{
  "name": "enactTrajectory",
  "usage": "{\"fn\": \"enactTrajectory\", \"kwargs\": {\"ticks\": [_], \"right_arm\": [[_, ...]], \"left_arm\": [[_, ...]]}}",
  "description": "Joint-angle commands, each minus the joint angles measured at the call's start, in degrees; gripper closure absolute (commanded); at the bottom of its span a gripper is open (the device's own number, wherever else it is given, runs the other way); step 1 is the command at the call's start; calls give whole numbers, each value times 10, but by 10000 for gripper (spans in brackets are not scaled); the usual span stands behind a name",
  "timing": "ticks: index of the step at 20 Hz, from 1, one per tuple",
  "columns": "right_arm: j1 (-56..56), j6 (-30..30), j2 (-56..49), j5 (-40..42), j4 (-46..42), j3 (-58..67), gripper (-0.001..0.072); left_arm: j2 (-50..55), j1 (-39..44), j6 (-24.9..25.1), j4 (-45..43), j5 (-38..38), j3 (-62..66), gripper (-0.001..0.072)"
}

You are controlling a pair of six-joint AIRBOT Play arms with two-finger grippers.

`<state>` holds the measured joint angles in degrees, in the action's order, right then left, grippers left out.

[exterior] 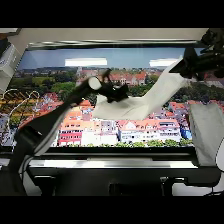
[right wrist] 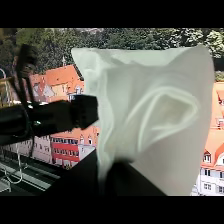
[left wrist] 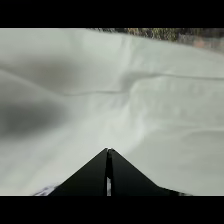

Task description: Fold the clothes and pants, and hang the long-sleeved shirts on hangers.

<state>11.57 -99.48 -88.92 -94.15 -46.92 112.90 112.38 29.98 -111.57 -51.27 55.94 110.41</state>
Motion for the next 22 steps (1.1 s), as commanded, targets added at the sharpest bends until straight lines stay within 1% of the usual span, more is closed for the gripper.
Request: {"fn": "enactTrajectory", "kwargs": {"ticks": [1,4,6,9,11,14,17,22], "right_arm": [[-78,-24,-11,49,-23,-1,679],[-184,-53,-44,106,-80,-1,679],[-250,-67,-79,155,-84,-1,679],[-316,-83,-137,232,-82,-1,679],[-340,-86,-171,265,-70,-1,679],[-362,-88,-210,278,-59,-1,679],[-367,-90,-238,278,-58,-1,679],[-367,-95,-252,299,-77,-1,679]], "left_arm": [[-106,-106,45,-99,100,1,694],[-206,-192,92,-112,140,1,694],[-256,-240,108,-114,160,1,694],[-304,-299,113,-114,176,1,693],[-317,-326,113,-114,185,1,693],[-319,-348,113,-114,193,1,693],[-318,-351,113,-114,192,0,693],[-317,-351,113,-114,187,0,693]]}}
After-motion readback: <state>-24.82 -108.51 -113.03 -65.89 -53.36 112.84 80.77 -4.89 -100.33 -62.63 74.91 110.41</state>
